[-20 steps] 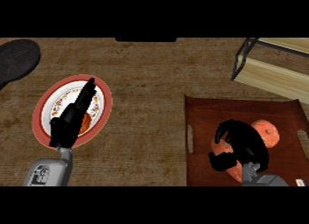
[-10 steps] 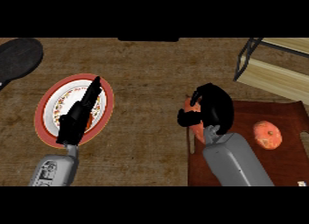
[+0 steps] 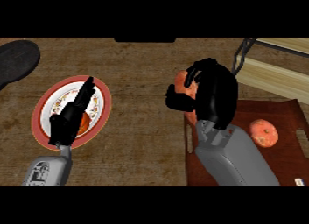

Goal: Pick the sweet potato from the tray and place it in the tiered shelf

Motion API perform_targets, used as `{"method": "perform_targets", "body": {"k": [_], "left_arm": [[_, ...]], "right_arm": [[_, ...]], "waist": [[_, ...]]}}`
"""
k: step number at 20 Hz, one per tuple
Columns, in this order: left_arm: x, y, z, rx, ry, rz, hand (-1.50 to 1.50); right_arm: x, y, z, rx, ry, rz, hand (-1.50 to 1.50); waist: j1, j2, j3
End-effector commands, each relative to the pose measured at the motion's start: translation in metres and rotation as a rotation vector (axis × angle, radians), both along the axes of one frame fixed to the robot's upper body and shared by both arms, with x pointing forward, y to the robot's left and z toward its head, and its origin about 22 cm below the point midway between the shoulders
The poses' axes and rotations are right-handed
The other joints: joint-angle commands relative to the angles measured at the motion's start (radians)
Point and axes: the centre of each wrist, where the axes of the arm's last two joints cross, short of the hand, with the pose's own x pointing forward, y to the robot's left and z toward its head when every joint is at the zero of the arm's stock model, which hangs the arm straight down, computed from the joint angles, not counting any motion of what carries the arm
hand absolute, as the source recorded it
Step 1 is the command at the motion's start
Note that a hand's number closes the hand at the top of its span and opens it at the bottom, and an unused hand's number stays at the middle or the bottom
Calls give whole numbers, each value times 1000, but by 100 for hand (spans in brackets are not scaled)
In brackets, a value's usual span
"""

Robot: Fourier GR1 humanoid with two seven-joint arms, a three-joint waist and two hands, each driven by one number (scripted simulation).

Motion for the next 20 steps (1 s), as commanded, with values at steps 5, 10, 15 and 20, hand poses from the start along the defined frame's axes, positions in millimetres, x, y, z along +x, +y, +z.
{"method": "perform_targets", "body": {"k": [5,10,15,20], "left_arm": [[-8,-4,3,6,2,-6,0],[-1,-6,5,3,-19,26,0],[-1,-2,6,-7,0,3,0],[-3,-6,4,1,-13,0,0]], "right_arm": [[-5,-4,73,-62,-90,-258,150],[-2,-27,103,-86,-186,-343,150],[8,-45,126,-165,-210,-440,150],[30,-69,150,-148,-223,-461,150]], "waist": [[-7,-4,0],[-11,-2,0],[-11,-1,0],[-4,2,0]]}}
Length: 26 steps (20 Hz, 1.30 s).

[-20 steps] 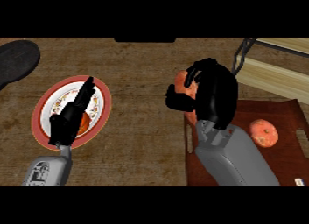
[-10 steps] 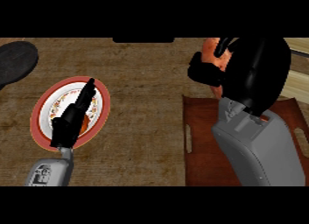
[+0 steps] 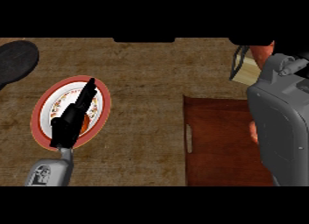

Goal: Pick the sweet potato from the tray and place it in the tiered shelf

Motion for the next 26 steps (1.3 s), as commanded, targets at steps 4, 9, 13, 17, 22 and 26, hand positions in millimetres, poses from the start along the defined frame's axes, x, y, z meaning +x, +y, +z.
{"method": "perform_targets", "body": {"k": [4,9,13,17,22,26], "left_arm": [[10,2,6,7,5,12,0],[0,-11,-4,-12,6,12,0],[12,-6,-10,-6,-4,-7,0],[2,-6,-3,10,1,17,0],[18,-14,17,0,-6,-9,0],[5,-1,7,6,-8,10,0]], "right_arm": [[24,-35,36,28,12,-143,150],[20,-66,38,-8,-10,-185,150],[41,-77,60,-44,-16,-188,150],[35,-90,46,-142,19,-204,150],[74,-111,37,-174,15,-247,150],[81,-128,14,-293,25,-231,150]], "waist": [[3,3,0],[1,1,1],[4,5,0],[0,2,0],[11,7,1],[11,5,1]]}}
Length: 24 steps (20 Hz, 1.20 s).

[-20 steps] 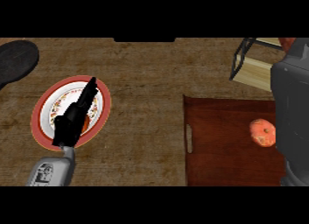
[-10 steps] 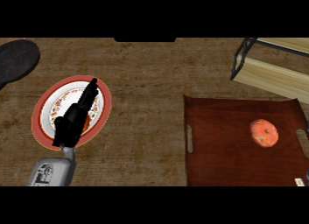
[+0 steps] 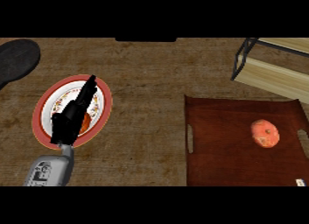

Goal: Pick the sweet potato from the tray and place it in the tiered shelf

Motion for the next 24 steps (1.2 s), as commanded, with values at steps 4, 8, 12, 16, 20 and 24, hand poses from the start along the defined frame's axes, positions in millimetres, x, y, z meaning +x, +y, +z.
{"method": "perform_targets", "body": {"k": [4,8,12,16,20,24], "left_arm": [[-5,-7,0,3,-4,-8,0],[-1,4,2,7,2,-11,0],[0,-5,8,0,-2,-20,0],[-4,-18,2,11,-6,-16,0],[-8,-5,-24,4,-10,-4,0],[-6,-8,-8,17,-4,-1,0]], "right_arm": [[24,-32,-15,-54,-29,47,150],[21,-42,-35,124,-243,93,150],[29,-73,-43,130,-262,127,150],[35,-89,-48,143,-259,132,150],[38,-97,-42,129,-253,150,150],[36,-115,-71,84,-122,-112,150]], "waist": [[5,1,0],[6,2,3],[7,3,1],[6,3,1],[3,2,0],[-3,-1,-2]]}}
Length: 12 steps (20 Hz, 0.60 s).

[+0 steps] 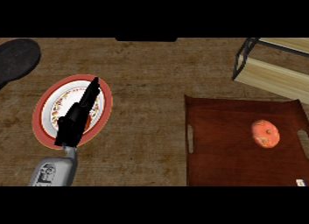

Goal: Pick the sweet potato from the tray and place it in the tiered shelf

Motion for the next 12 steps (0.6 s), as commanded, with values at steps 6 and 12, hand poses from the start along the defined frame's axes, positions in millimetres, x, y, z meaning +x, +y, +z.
{"method": "perform_targets", "body": {"k": [6,12], "left_arm": [[16,9,14,-2,9,11,0],[17,5,5,-2,-11,21,0]], "right_arm": [[-12,-29,-9,35,71,-222,-150],[-15,-27,-1,142,-82,-137,-150]], "waist": [[-14,-4,1],[-9,-2,1]]}}
